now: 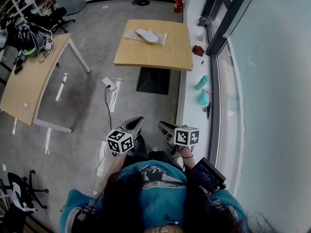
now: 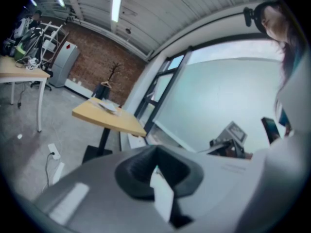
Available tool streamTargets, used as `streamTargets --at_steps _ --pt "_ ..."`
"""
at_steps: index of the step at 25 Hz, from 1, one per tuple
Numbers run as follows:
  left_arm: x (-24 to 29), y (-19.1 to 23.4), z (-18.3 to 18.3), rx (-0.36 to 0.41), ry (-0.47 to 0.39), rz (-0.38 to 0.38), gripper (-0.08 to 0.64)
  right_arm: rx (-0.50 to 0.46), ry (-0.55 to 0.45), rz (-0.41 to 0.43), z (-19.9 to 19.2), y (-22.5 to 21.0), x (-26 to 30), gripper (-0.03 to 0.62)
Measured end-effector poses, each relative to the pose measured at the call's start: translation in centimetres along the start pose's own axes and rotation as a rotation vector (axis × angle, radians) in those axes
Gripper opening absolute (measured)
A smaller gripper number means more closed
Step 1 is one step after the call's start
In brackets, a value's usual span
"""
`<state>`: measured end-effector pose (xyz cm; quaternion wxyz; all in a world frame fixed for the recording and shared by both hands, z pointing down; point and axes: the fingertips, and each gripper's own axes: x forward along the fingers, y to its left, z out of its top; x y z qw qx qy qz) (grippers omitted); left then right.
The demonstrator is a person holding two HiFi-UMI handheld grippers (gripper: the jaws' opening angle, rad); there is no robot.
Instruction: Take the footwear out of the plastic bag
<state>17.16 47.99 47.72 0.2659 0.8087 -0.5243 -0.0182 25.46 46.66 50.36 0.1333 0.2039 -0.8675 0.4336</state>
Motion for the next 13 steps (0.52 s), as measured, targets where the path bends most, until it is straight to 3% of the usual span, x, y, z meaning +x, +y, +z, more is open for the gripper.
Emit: streamTargets --at_steps 13 --pt "-1.3 0.4 -0.9 -0.011 -0.022 0.012 -0.002 -0.043 0.030 0.016 -0.9 1.3 0.6 0.051"
